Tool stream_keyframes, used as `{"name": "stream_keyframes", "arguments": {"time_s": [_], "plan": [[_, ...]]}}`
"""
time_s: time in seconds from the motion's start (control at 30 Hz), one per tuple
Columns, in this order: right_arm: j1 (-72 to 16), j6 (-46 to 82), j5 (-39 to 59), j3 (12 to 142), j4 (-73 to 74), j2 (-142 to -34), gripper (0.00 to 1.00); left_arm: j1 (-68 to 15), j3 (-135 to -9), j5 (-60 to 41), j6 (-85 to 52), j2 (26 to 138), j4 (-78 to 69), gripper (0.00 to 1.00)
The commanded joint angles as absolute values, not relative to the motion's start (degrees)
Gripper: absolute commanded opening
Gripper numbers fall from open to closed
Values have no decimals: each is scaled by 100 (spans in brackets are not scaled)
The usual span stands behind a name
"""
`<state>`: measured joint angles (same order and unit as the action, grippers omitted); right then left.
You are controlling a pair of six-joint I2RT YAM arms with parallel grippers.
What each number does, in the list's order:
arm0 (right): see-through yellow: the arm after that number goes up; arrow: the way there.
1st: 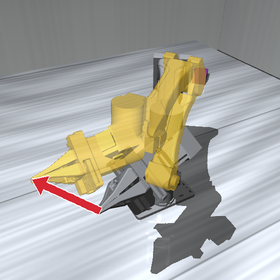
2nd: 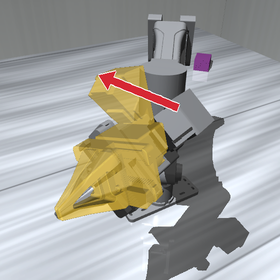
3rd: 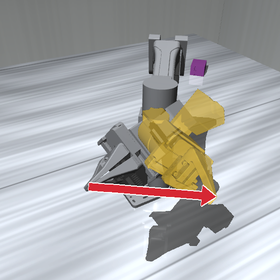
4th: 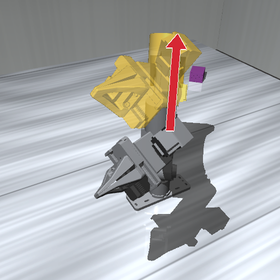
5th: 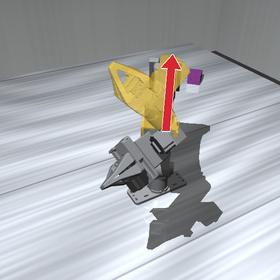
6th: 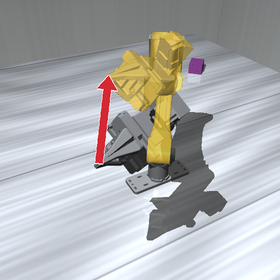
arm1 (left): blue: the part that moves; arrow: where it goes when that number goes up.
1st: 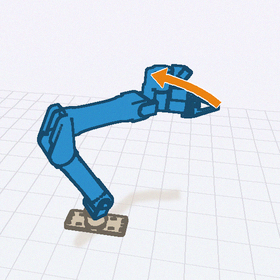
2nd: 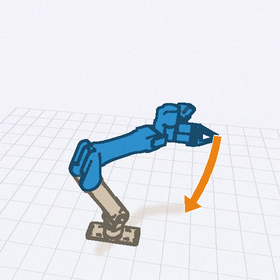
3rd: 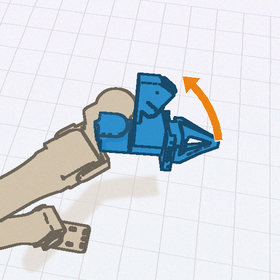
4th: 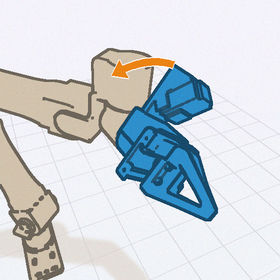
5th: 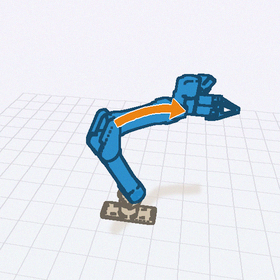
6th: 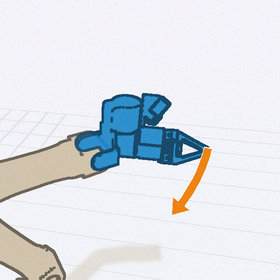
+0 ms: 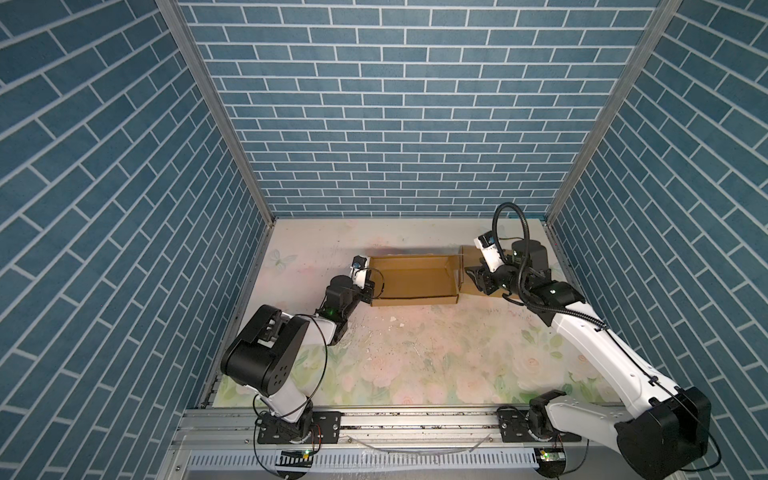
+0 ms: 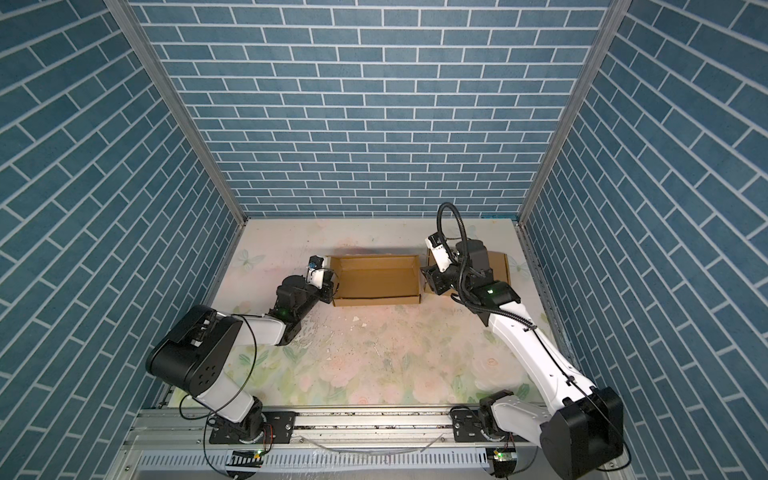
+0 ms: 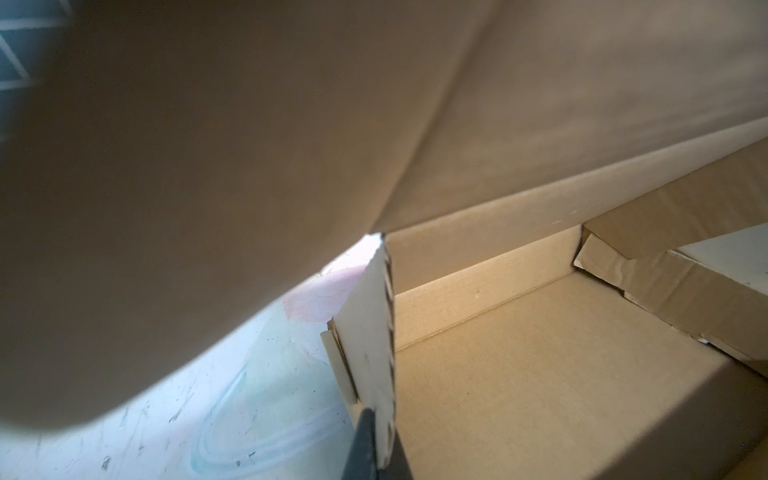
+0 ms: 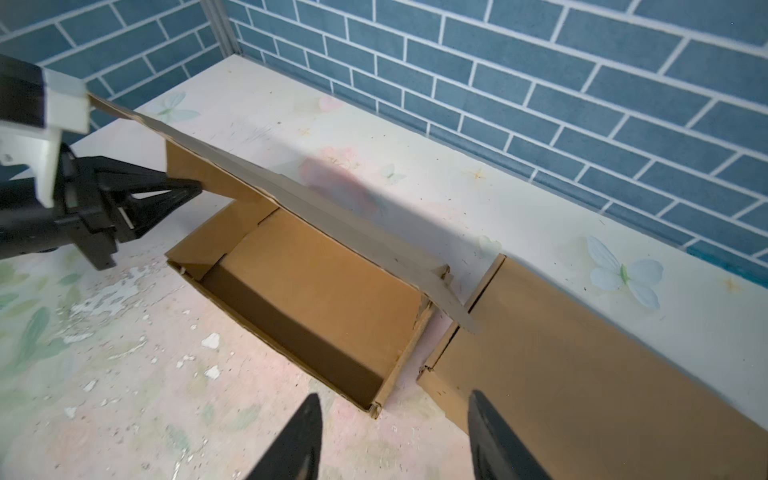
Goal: Fold the paper box
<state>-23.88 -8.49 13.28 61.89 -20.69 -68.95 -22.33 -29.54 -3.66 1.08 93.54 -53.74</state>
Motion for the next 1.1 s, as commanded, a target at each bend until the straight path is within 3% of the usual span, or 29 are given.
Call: {"name": "stream_keyframes", "arguments": {"time_s": [0.0,0.23,0.5,0.7,1.07], "plan": [[-2544,-1726,1696,7161,-3561,-7590,60,-2285,-2765,-344,176,9518,-4980,0],[-2993,-2535,1675,9516,-5025,-9536,60,-2334,-2677,-240,198,9536,-5169,0],[-3259,-2760,2334,11166,-5825,-10957,56,-2348,-2654,-217,228,9560,-5238,0],[-3340,-2811,2665,11772,-6146,-11482,41,-2348,-2638,-196,222,9547,-5256,0],[-3357,-2889,2882,11507,-6034,-11552,11,-2364,-2568,-190,204,9478,-5310,1]]}}
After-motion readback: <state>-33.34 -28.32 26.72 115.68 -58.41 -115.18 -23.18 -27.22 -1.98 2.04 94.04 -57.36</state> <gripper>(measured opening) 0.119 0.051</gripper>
